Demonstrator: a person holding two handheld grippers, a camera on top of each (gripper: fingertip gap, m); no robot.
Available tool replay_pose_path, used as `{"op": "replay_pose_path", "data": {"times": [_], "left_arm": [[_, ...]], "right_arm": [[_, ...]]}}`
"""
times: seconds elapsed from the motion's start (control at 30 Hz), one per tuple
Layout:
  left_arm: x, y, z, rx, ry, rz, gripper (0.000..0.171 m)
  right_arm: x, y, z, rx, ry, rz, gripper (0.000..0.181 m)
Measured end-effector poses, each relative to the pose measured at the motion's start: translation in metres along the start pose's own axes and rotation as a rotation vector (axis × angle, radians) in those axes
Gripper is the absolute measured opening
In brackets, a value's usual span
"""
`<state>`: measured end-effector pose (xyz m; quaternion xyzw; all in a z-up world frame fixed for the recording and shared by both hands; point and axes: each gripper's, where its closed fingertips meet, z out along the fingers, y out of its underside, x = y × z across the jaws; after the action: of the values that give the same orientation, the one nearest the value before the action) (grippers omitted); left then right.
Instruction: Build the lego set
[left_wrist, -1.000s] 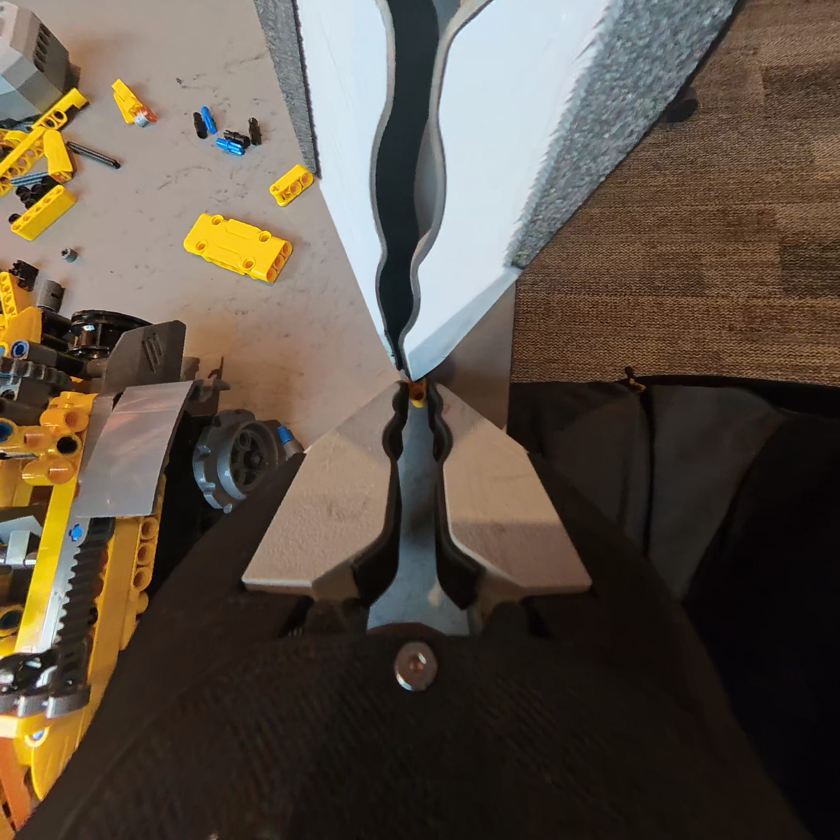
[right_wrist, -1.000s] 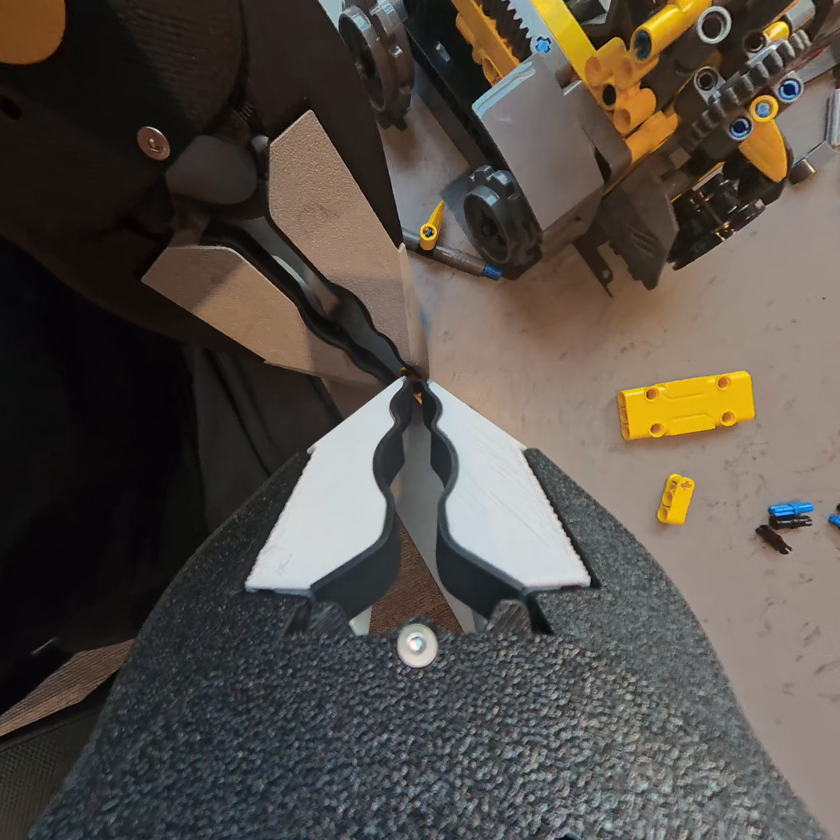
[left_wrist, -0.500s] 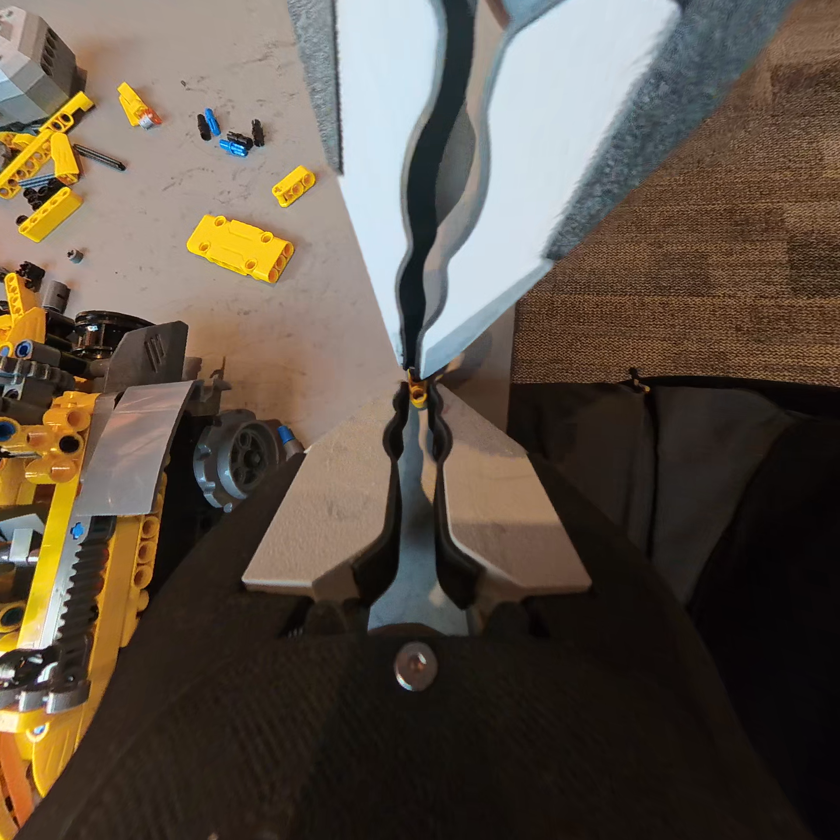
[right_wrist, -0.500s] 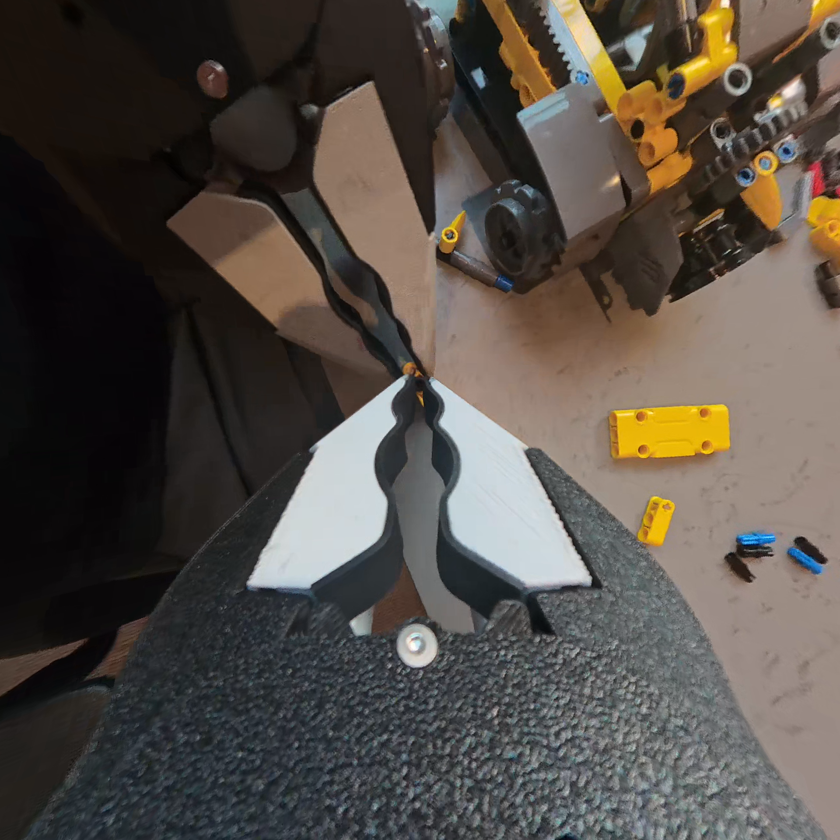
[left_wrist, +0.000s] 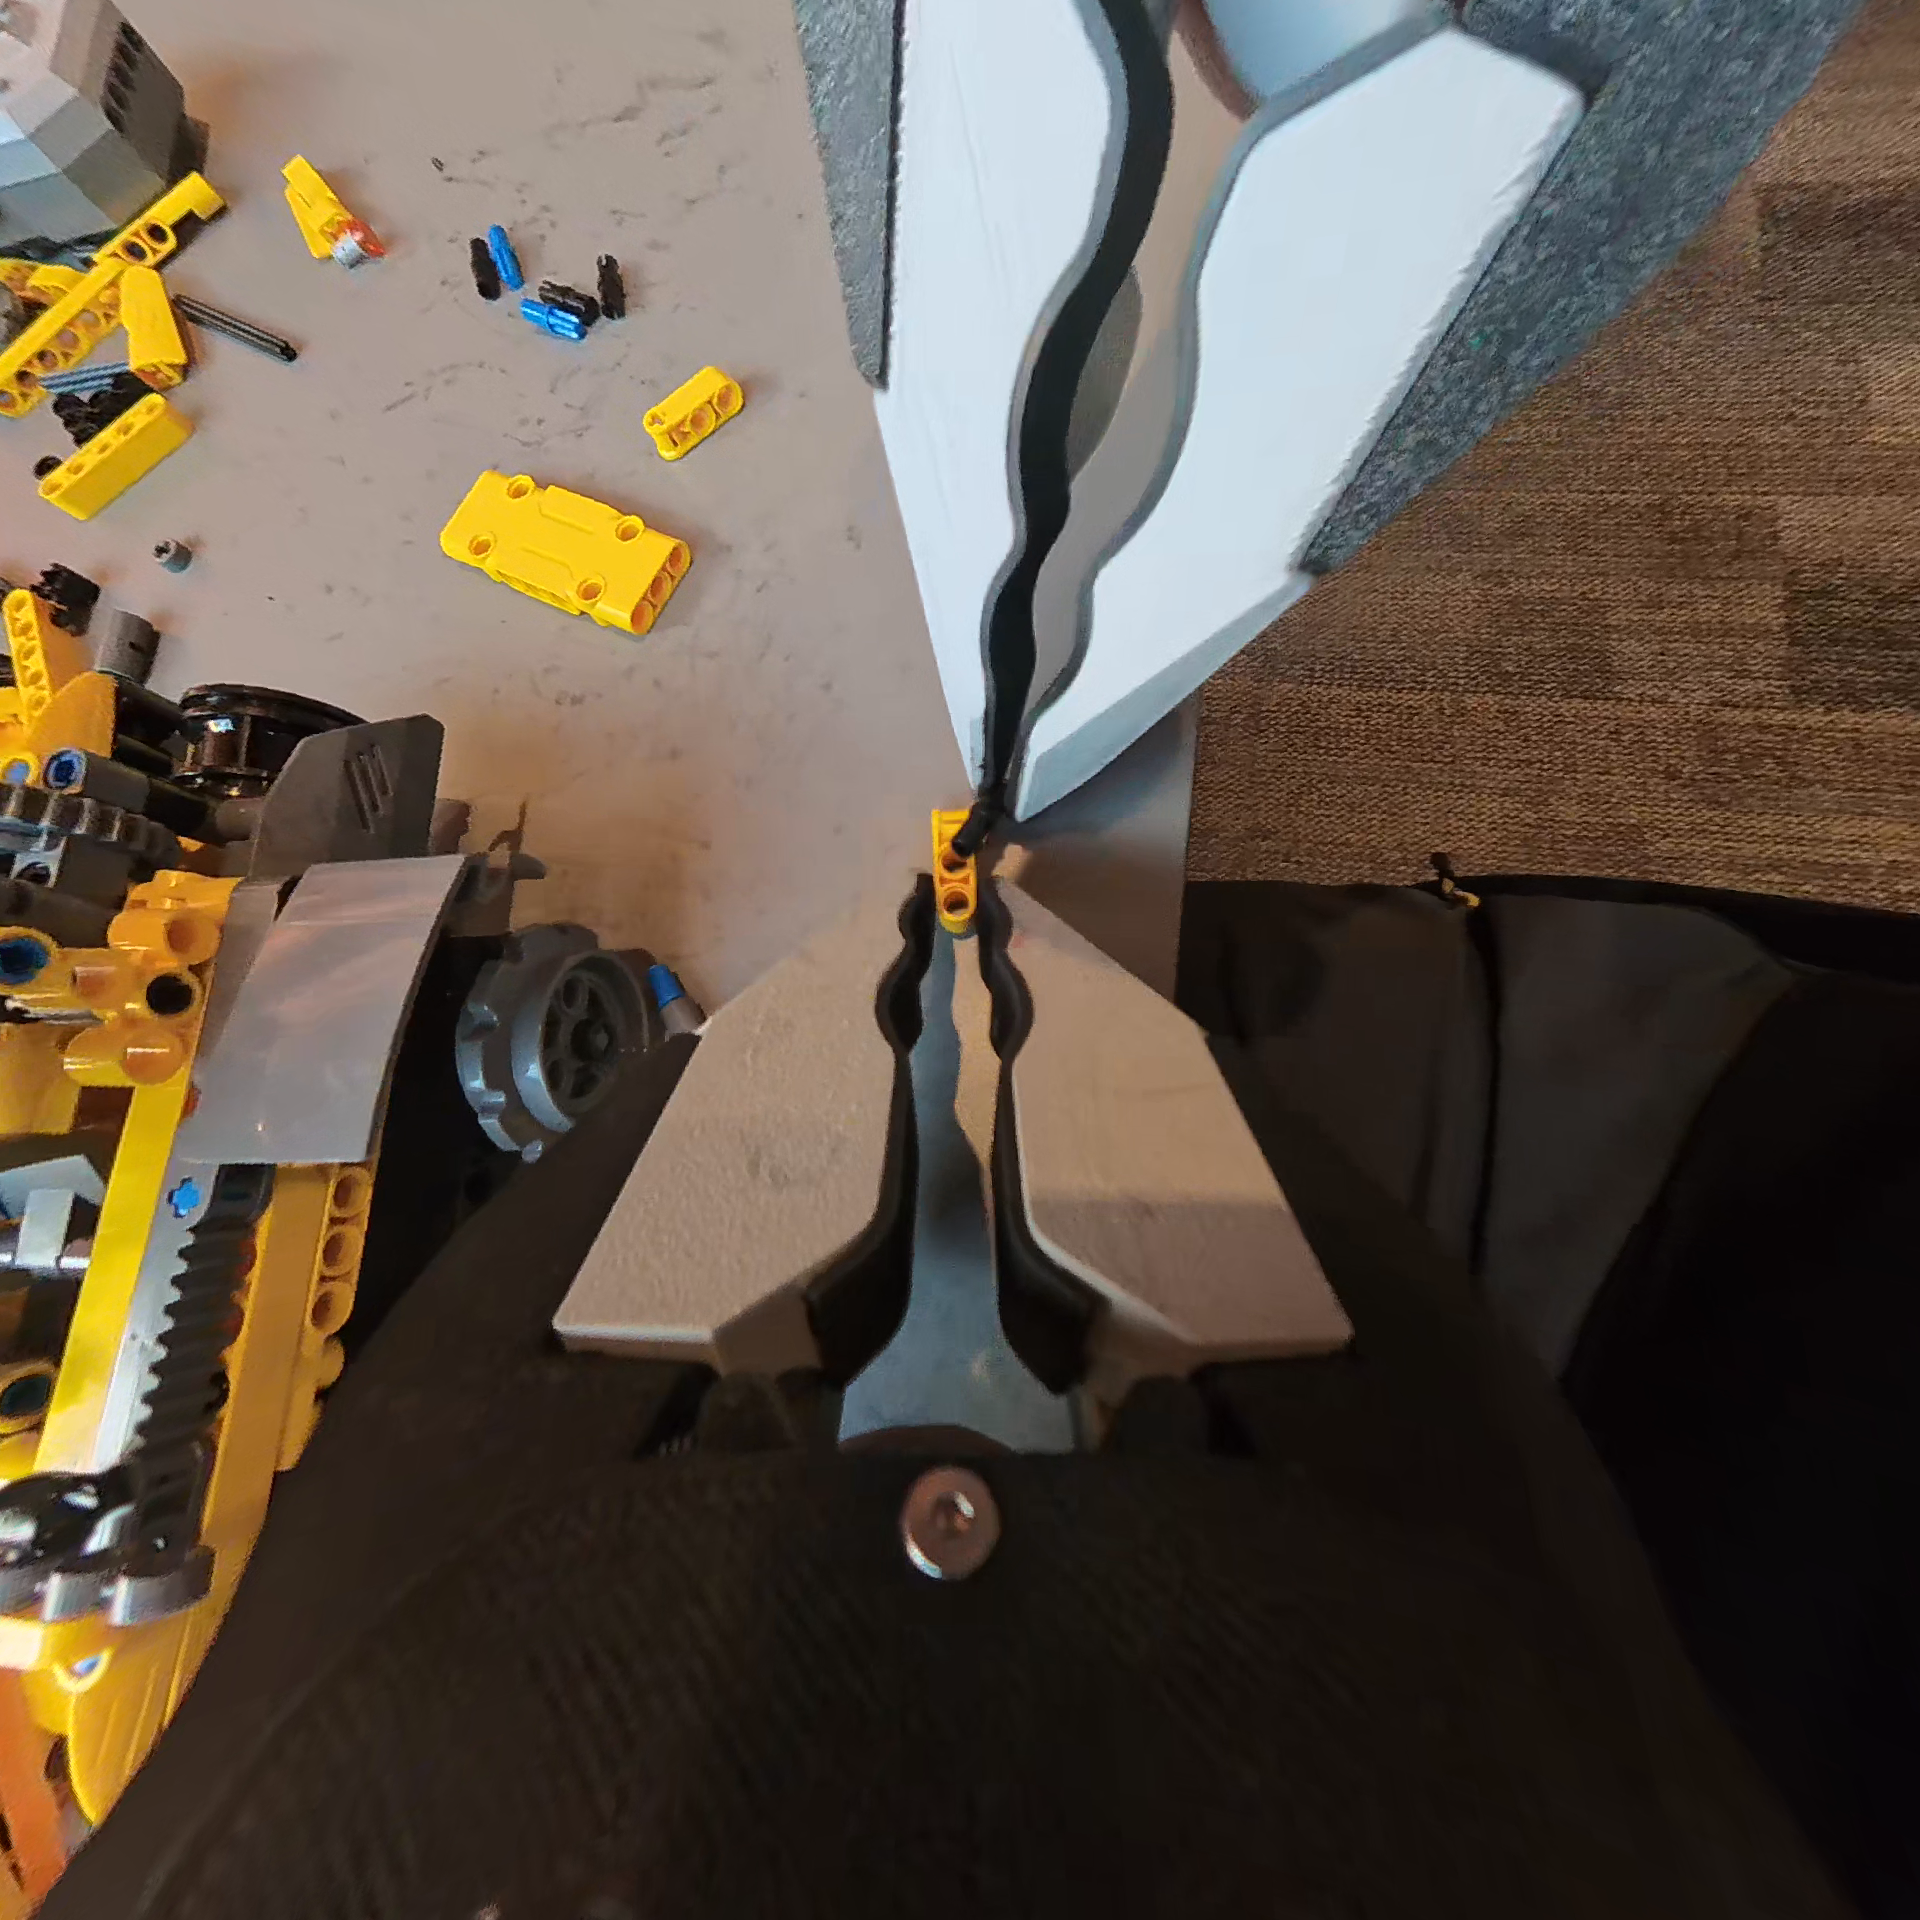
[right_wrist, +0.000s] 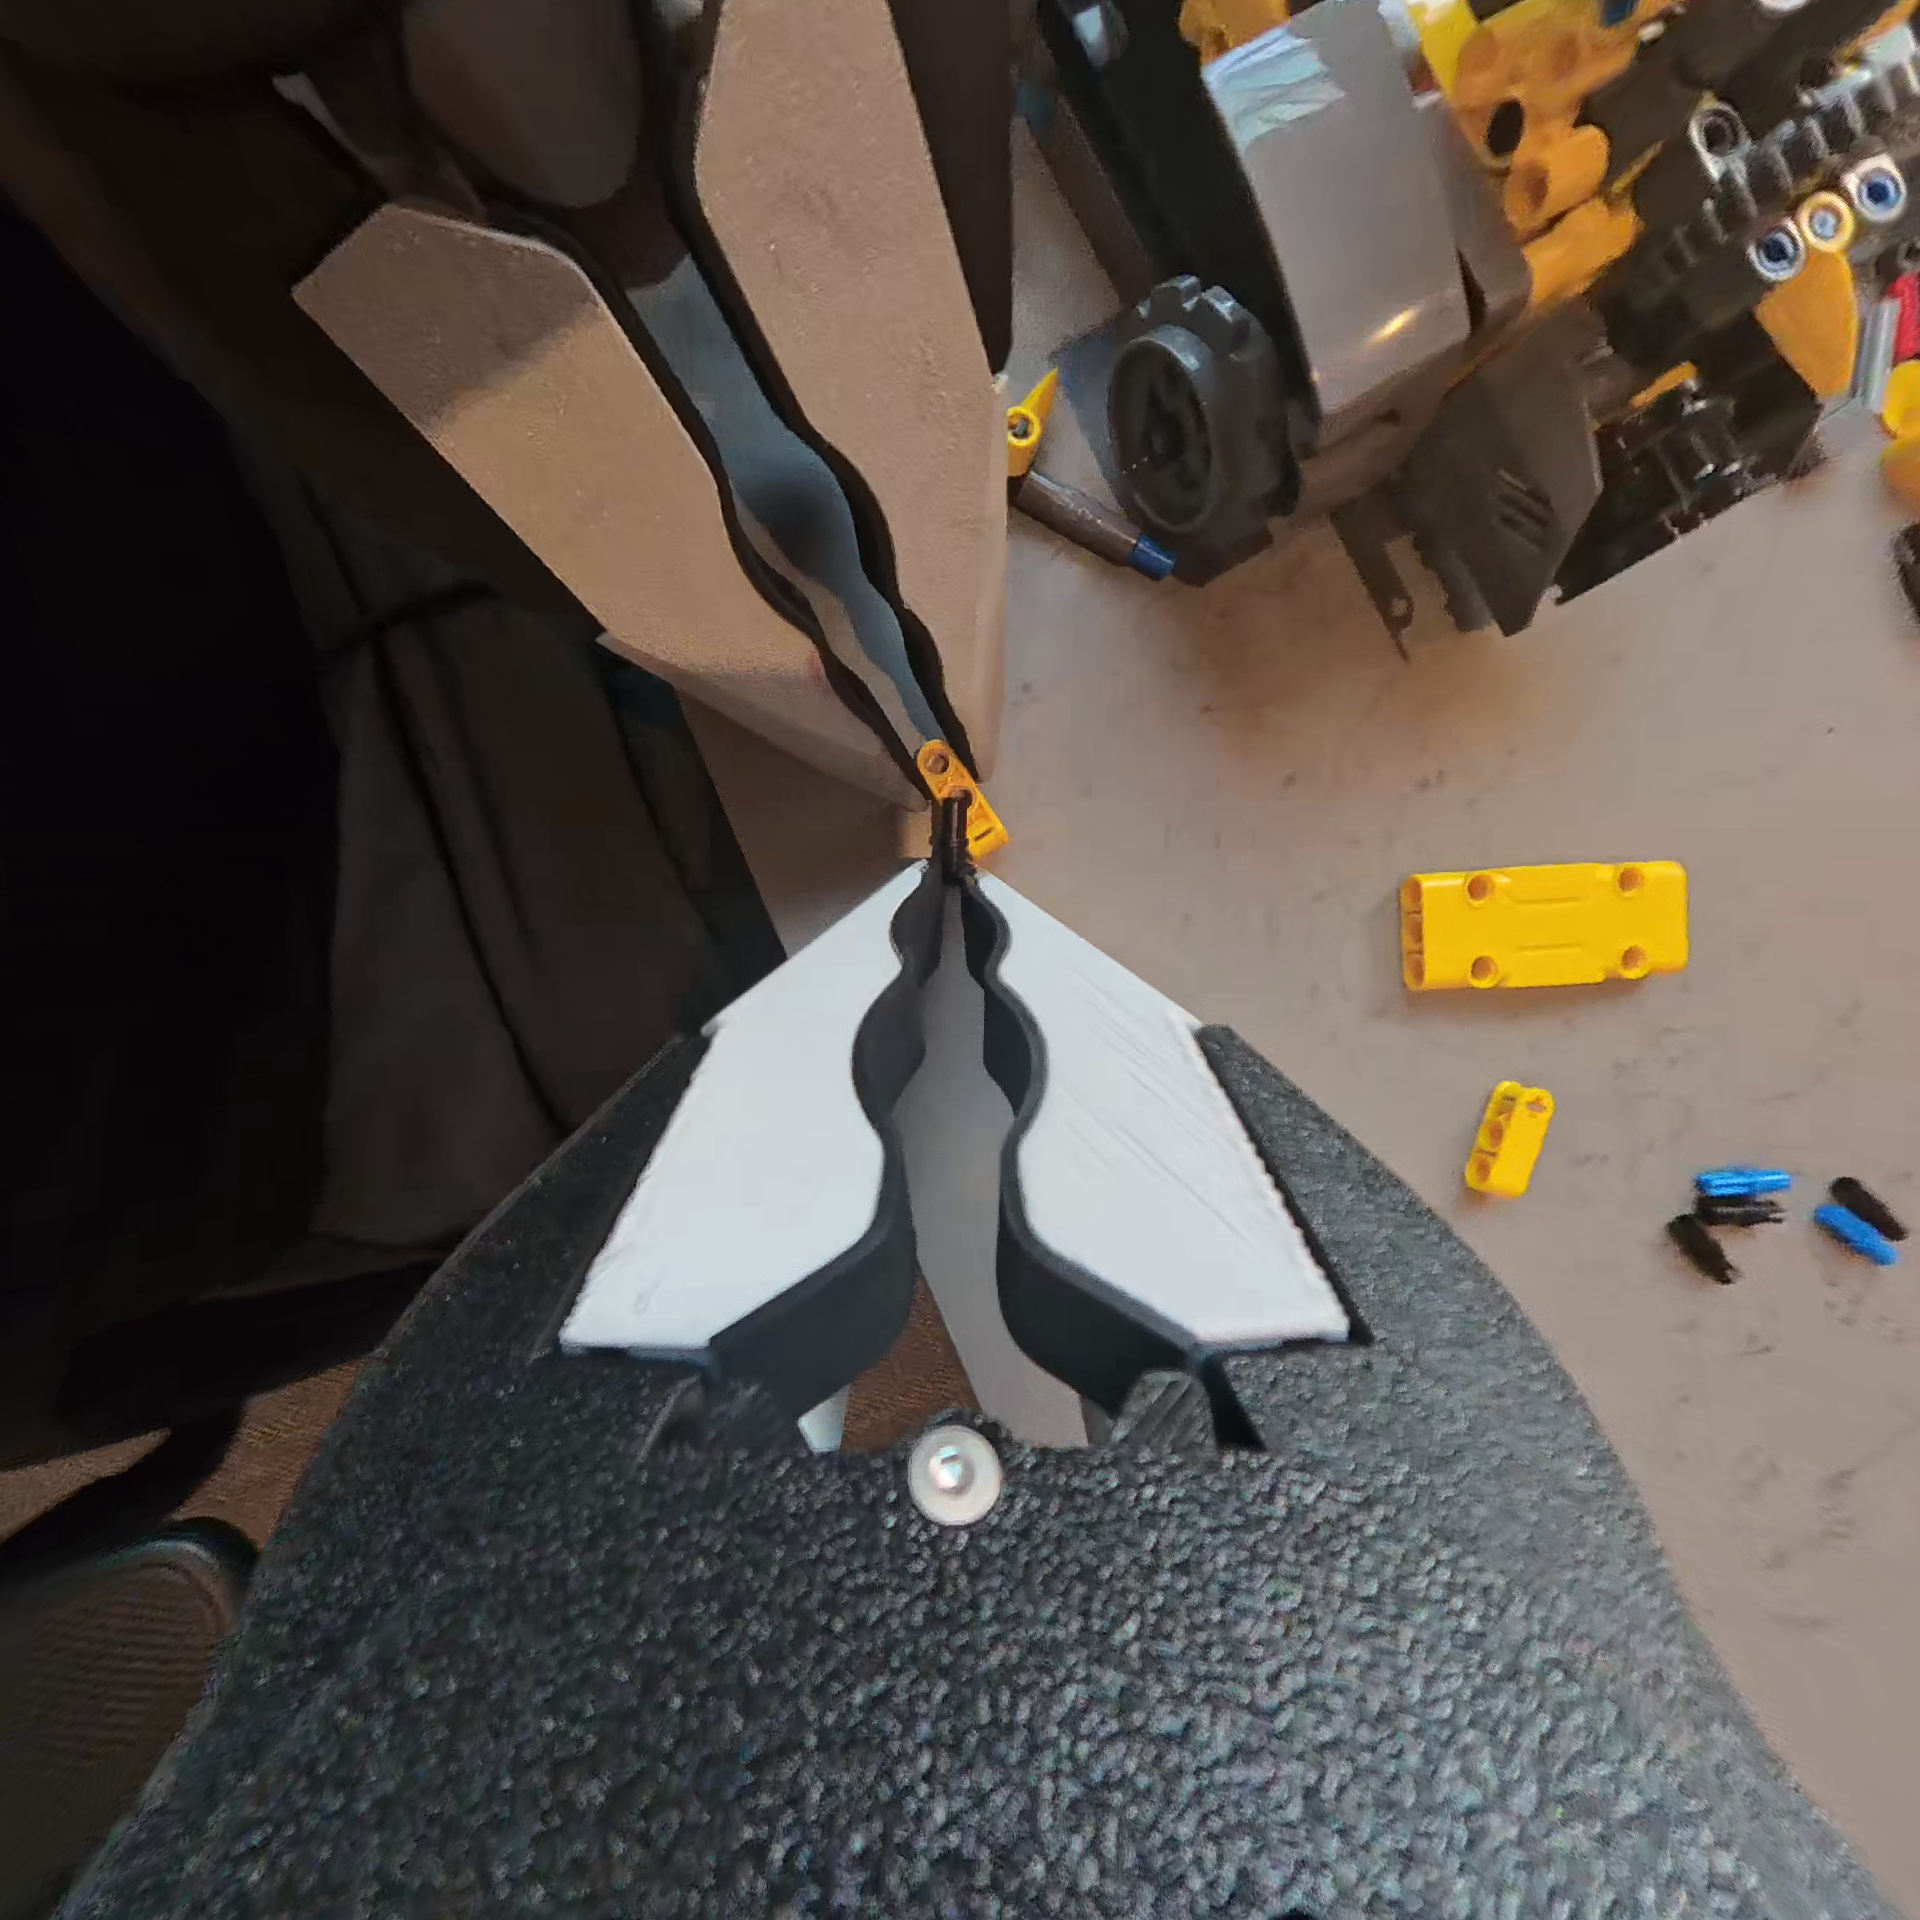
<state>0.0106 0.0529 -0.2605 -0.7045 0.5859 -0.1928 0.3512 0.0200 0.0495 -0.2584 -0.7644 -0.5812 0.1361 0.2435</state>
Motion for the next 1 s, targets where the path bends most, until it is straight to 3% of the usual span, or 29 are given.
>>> {"op": "replay_pose_path", "data": {"times": [0.03, 0.2, 0.33, 0.63, 0.77, 1.0], "left_arm": [[0.000, 0.000, 0.000, 0.000, 0.009, -0.007, 0.005], [0.000, 0.000, -0.001, 0.004, 0.027, 0.003, 0.006], [-0.001, 0.000, -0.002, 0.012, 0.015, 0.014, 0.020], [0.005, -0.008, -0.013, 0.095, -0.028, 0.110, 0.018], [0.011, -0.001, -0.016, 0.068, -0.045, 0.165, 0.019], [0.008, 0.001, -0.031, 0.123, -0.058, 0.158, 0.016]], "right_arm": [[-0.001, -0.002, -0.002, 0.019, -0.013, 0.026, 0.003], [-0.005, -0.008, -0.010, 0.070, -0.035, 0.096, 0.003], [-0.004, -0.010, -0.016, 0.101, -0.024, 0.120, 0.004], [-0.016, -0.013, -0.015, 0.135, -0.066, 0.163, 0.004], [-0.021, -0.016, -0.015, 0.148, -0.064, 0.155, 0.004], [-0.027, -0.026, -0.016, 0.140, -0.136, 0.196, 0.004]]}}
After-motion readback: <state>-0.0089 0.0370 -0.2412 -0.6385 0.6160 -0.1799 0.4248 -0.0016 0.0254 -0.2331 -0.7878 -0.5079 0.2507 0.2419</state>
